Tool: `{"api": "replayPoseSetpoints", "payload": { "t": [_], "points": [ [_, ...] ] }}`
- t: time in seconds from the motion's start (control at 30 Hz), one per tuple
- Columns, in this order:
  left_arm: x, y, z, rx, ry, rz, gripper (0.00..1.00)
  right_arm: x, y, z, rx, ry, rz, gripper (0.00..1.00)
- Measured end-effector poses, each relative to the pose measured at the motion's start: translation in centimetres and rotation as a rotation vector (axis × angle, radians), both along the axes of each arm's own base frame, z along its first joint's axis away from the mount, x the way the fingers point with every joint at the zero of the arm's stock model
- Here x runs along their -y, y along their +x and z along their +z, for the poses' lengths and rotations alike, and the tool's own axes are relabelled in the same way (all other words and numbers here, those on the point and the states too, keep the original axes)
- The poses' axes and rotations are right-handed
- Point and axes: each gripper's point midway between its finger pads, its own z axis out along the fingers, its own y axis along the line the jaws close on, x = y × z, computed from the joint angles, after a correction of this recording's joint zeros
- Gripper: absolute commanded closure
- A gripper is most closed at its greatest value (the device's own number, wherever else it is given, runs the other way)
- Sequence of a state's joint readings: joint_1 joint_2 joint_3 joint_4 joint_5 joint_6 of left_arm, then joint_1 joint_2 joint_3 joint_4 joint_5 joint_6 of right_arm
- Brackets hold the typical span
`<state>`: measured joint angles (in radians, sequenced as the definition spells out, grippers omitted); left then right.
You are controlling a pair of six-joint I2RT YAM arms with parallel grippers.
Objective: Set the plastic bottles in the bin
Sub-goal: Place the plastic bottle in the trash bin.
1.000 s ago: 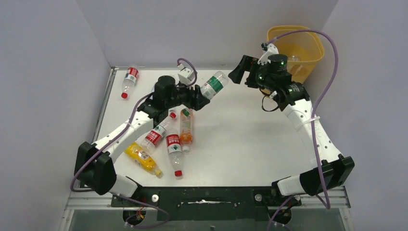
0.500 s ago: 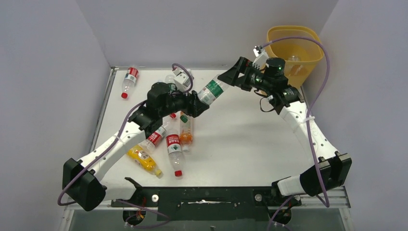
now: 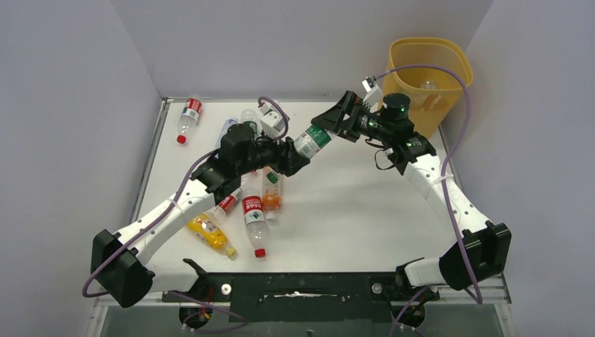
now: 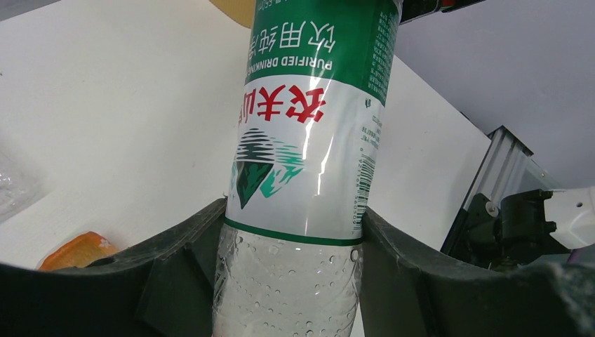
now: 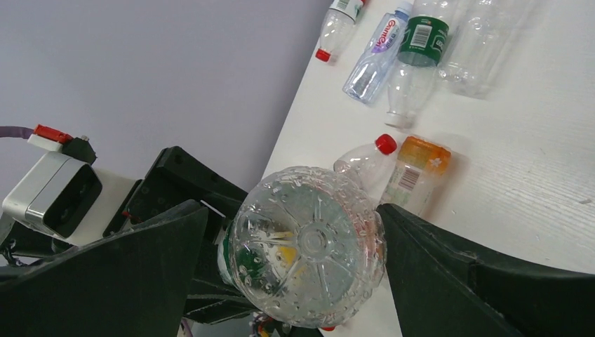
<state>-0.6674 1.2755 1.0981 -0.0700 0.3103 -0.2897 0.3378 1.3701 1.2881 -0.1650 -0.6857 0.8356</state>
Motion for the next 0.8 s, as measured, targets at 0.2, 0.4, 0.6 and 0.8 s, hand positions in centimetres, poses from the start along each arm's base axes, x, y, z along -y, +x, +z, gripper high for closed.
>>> {"api": "replayPoseSetpoints", "payload": {
  "t": [0.2,0.4,0.6,0.8],
  "points": [
    [0.2,-0.1,0.1,0.008,-0.001,0.003,0.54,-0.3,-0.1,0.2,0.002,0.013,0.004,0.3],
    [0.3,0.1,0.1,0.018,0.004,0.021,0.46,-0.1,0.2,0.1,0.008,0.007,-0.007,0.48],
    [0.2,0.4,-0.5,0.011,0.024,0.041,0.18,-0.3,0.6,-0.4,0.004,-0.002,0.0,0.53],
    [-0.3,1.5,-2.5,-0.023,0.096,0.093,0.15,-0.6,1.0,-1.2,-0.013,-0.026,0.004,0.53]
  ]
}}
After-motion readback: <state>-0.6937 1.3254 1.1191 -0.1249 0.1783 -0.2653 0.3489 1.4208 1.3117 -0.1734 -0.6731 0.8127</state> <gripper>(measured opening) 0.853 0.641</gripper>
